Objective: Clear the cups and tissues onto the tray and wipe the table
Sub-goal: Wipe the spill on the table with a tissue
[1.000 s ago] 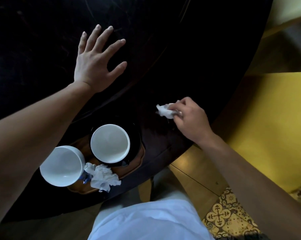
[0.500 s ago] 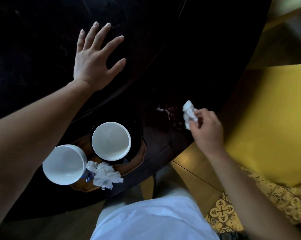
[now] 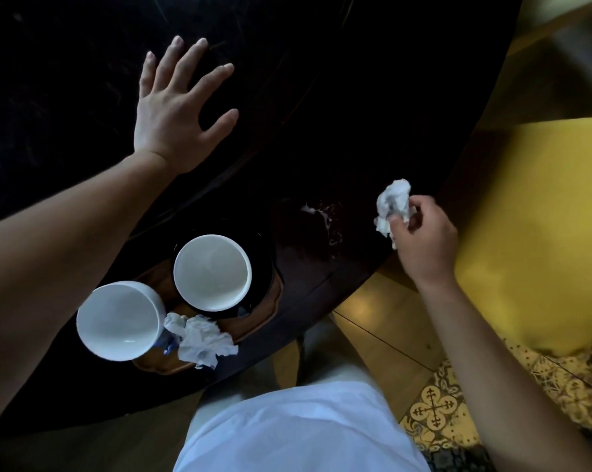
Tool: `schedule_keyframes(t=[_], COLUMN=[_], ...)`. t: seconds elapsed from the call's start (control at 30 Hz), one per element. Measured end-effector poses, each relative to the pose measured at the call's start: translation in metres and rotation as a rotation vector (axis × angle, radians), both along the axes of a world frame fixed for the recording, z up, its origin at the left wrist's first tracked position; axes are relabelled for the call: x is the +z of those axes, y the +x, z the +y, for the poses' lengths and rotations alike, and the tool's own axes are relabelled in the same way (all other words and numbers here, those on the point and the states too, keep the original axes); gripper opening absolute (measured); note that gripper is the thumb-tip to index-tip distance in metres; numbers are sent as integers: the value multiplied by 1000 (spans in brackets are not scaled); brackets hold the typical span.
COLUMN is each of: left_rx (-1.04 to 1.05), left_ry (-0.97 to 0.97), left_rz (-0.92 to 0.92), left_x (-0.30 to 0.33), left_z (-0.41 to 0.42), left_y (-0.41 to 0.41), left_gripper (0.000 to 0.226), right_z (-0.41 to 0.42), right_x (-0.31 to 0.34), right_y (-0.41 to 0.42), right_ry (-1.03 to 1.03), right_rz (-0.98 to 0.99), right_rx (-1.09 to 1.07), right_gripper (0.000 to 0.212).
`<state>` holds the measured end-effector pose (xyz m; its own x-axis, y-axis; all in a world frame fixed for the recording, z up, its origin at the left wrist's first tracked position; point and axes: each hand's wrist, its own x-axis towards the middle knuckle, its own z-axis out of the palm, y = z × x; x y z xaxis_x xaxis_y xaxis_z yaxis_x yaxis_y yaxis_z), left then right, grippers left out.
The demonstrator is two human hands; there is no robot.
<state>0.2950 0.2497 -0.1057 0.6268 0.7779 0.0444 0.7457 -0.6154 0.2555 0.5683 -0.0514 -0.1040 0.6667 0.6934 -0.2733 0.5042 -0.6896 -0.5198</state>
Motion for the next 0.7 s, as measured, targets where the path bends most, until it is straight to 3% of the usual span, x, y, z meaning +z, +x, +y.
schedule_keyframes(t=[0.23, 0.37, 0.53, 0.7], left_rx=[3, 5, 4, 9], left_ry=[-3, 4, 7, -3], left_rz=[-7, -8, -3, -6], left_x=[1, 0, 1, 2], left_z=[-1, 0, -2, -2], left_y=[2, 1, 0, 0], left_gripper=[59, 59, 59, 59], right_z=[-9, 7, 72, 117], right_x=[-3, 2, 15, 14], right_y=[-70, -66, -25, -42], right_ry=[-24, -35, 72, -1], right_rz=[81, 179, 86, 36], right_rx=[191, 302, 272, 533], right_gripper=[21, 15, 25, 33])
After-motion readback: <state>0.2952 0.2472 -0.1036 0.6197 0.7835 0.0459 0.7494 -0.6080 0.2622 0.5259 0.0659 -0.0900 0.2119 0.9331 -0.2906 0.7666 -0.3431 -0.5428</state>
